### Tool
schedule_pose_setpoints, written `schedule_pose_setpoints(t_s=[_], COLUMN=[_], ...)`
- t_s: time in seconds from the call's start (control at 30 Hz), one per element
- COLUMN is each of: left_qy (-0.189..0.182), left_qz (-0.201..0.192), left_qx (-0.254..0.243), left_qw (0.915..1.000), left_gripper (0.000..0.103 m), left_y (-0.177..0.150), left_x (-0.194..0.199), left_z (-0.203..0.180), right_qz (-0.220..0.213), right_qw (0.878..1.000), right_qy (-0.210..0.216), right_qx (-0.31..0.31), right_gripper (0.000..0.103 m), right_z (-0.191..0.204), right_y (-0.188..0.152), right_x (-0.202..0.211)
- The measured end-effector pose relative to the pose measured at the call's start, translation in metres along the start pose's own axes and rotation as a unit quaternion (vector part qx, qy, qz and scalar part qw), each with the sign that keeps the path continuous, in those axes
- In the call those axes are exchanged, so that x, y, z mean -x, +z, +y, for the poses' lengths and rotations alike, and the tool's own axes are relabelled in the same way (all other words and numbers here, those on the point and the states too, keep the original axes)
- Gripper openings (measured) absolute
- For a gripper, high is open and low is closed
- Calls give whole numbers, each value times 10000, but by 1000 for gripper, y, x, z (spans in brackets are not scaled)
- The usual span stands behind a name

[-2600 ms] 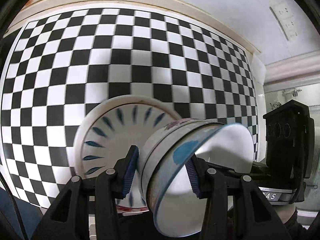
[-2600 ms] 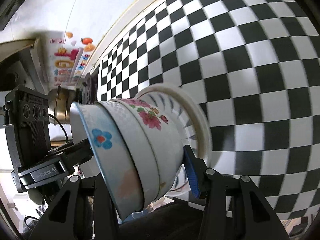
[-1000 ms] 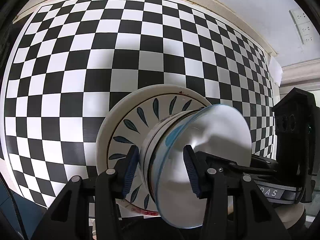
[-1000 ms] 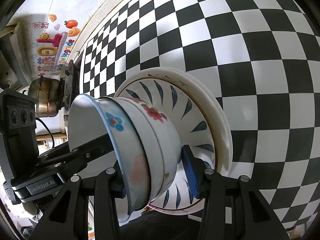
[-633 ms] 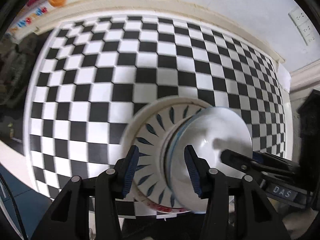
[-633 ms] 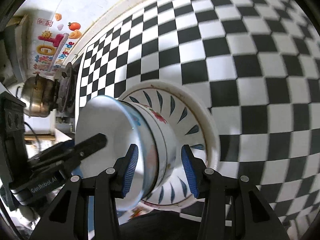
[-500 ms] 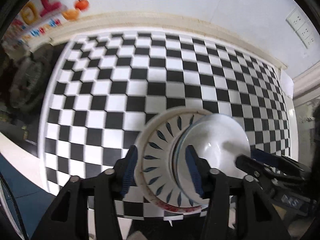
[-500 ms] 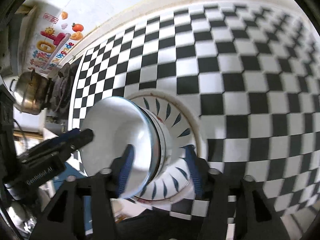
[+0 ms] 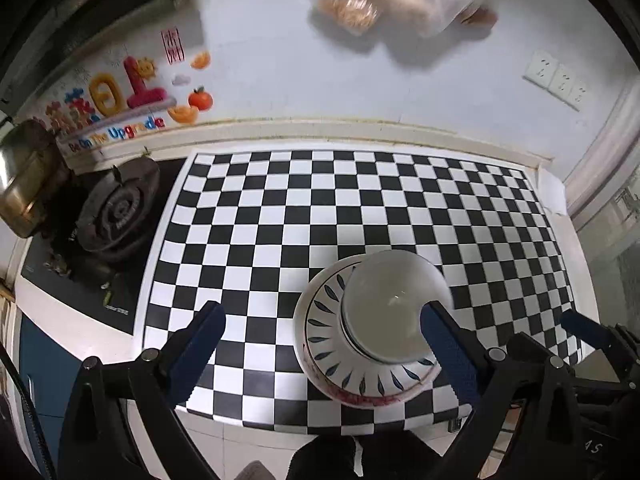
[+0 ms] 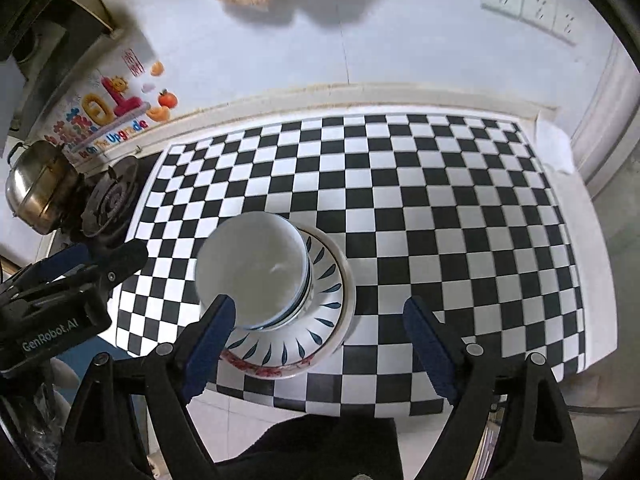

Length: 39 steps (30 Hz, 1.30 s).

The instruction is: Organize plates and bowls

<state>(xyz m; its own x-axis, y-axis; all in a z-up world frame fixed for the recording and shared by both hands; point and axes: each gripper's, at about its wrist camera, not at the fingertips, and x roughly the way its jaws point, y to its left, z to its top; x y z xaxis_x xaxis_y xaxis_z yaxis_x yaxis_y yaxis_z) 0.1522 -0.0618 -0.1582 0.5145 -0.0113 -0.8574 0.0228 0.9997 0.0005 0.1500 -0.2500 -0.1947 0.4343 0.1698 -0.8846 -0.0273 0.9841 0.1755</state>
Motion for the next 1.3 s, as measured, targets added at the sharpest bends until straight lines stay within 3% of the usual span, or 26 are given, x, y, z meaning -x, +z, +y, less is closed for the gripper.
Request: schedule_pose_setpoints(t_s=[0.37,0.8,1.3], left_qy=[234,456,502], left_qz=[-612,-1109,-1156], left_qx=[-2,207,290], left_qw=[9979,9926,9916], left_gripper=[100,100,100], left_y=[-25,-87,-162], left_x=[105,202,253], left_z=[-23,-45,-51], right_qz=[-823,-1480,-1760], right_qw=[9964,9872,9822], right_qy=[-14,82,-49], right_qx=[210,592,647], right_gripper=[90,91,93], right_z=[2,-6,-8], right_y=[-30,-91,-173], right_x=[109,226,292])
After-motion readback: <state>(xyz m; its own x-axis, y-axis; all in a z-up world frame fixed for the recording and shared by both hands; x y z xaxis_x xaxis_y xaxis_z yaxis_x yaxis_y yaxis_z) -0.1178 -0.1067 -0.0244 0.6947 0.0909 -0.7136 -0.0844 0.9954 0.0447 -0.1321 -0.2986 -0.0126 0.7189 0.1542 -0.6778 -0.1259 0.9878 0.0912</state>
